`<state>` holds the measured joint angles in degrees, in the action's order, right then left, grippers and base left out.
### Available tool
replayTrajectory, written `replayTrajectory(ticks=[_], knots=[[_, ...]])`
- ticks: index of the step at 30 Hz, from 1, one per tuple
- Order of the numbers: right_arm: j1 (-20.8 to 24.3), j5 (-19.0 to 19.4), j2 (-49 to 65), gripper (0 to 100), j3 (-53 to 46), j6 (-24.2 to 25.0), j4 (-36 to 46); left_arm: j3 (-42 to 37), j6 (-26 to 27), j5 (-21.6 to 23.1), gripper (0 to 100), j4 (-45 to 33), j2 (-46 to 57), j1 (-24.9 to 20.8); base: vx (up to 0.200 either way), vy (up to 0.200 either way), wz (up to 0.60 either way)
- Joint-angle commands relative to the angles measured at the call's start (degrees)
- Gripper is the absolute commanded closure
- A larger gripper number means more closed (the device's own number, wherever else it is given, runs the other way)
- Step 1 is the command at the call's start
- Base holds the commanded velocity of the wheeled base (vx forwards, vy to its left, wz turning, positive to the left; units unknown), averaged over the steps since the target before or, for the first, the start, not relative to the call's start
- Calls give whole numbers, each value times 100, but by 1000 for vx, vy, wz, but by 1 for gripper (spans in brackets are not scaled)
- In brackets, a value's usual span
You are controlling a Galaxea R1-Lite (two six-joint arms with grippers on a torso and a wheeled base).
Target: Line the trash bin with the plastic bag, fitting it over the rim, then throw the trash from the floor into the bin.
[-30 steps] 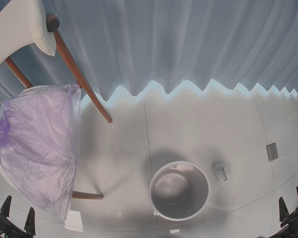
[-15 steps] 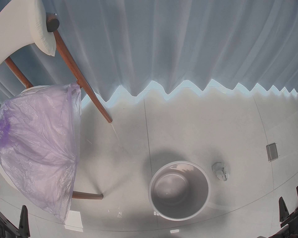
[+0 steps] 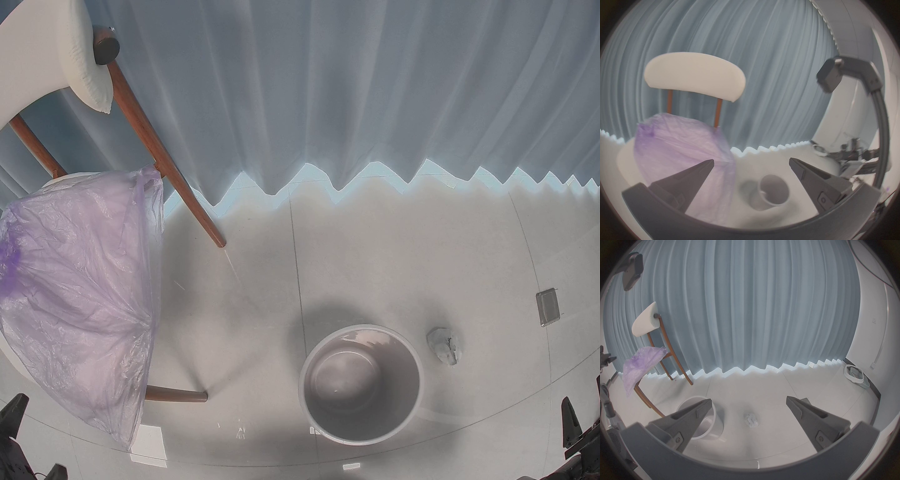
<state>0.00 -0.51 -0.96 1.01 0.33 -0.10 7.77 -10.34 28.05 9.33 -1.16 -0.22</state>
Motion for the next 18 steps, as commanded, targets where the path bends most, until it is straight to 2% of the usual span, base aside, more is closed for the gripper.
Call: replayTrajectory(ticks=[1, 3, 4, 6, 7, 14, 18], knots=[[0, -2, 96, 0, -101, 2, -8, 612, -663, 728, 0, -98, -192, -4, 0, 0, 0], [0, -2, 96, 0, -101, 2, -8, 656, -733, 790, 0, -98, -227, -4, 0, 0, 0], [0, 7, 96, 0, -101, 2, 1, 929, -1084, 1124, 0, -98, -438, 40, 0, 0, 0], [0, -2, 96, 0, -101, 2, -8, 1069, -1199, 1343, 0, -98, -587, 40, 0, 0, 0], [0, -2, 96, 0, -101, 2, -8, 1069, -1199, 1343, 0, -98, -587, 40, 0, 0, 0], [0, -2, 96, 0, -101, 2, 1, 1386, -1199, 2424, 0, -89, -1053, 57, 0, 0, 0], [0, 7, 96, 0, -101, 2, -8, 1658, -1199, 2723, 0, -71, -1545, 92, 0, 0, 0]])
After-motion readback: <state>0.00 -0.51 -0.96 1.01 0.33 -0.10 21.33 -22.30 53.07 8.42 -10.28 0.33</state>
